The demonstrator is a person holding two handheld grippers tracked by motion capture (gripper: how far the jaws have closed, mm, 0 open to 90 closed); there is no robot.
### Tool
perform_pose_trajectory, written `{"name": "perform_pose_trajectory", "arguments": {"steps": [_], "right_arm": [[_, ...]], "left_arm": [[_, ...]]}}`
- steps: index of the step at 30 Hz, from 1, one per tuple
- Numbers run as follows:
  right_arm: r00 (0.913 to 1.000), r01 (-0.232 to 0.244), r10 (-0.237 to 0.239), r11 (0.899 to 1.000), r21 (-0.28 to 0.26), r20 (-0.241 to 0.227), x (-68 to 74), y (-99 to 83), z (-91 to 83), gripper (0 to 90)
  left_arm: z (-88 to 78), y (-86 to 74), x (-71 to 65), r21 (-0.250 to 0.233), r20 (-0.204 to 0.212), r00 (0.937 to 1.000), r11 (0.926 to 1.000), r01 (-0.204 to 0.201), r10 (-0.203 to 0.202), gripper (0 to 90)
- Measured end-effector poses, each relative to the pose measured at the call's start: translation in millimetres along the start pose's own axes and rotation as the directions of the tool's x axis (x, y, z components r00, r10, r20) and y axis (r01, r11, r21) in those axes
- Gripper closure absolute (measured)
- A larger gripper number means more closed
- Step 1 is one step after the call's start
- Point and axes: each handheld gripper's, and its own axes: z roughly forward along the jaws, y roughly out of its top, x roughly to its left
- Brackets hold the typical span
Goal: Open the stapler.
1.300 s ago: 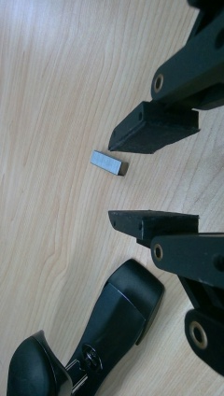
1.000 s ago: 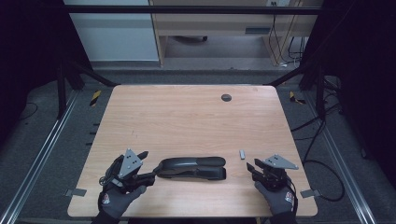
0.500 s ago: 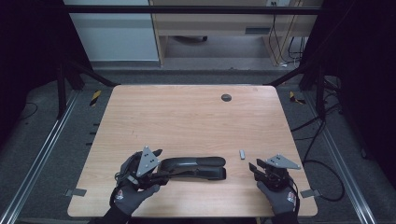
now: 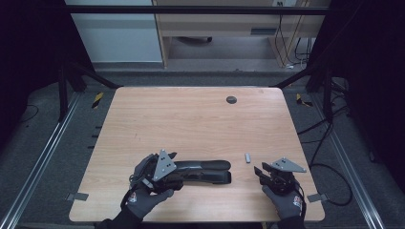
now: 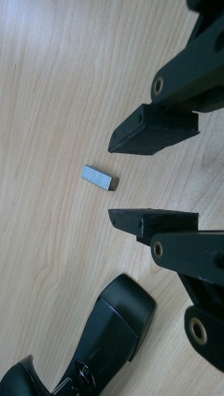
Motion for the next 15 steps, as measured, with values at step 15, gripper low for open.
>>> {"name": "perform_pose_trajectory", "arguments": {"steps": [15], "right_arm": [[1.0, -0.006, 0.006, 1.0, 0.005, -0.004, 0.9, -0.5, -0.5, 62.1]], "left_arm": [[13.0, 10.9, -10.2, 0.024, 0.038, 0.9982, 0.9986, -0.047, 0.046, 29.7]]}}
